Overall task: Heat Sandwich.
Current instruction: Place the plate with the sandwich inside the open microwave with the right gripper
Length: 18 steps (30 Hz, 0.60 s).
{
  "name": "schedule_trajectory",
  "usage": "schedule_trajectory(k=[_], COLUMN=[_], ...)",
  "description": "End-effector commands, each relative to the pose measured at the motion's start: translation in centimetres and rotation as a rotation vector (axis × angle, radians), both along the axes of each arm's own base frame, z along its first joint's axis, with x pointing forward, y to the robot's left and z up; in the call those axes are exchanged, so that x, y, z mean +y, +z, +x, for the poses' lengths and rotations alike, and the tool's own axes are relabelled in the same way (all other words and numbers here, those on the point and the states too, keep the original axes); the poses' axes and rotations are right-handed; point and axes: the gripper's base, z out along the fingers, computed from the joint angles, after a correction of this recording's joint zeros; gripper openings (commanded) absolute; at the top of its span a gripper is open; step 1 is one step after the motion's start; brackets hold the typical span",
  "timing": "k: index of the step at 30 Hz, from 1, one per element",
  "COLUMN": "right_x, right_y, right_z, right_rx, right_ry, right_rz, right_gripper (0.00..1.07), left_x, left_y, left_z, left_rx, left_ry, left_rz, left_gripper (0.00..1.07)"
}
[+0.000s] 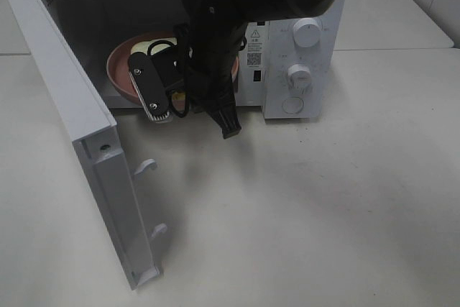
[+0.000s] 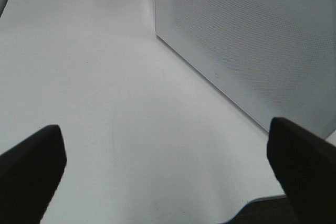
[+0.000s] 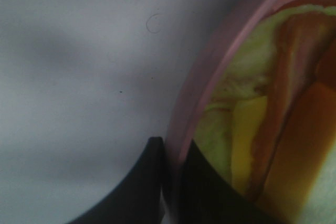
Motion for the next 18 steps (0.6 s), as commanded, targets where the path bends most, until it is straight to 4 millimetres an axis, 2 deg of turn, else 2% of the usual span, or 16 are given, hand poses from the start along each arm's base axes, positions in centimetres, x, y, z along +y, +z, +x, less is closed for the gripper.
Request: schedule_trajectory(k=[1, 18], right_x=[0.4, 2.4], right_y=[0.5, -0.2], right_z=[0.9, 4.4], right_rx=[-0.016, -0.027], right_ry=[-0.044, -0.18], right_rz=[0.017, 0.084], right_gripper=[0.04, 0.05], left_x=[0.0, 0.2], left_y=[0.0, 0.0], left_z=[-0.3, -0.3], left_rx=[-0.034, -0.036], left_ry=[0.003, 0.019], left_rz=[-0.013, 0.007], left_gripper=[1.0, 1.0])
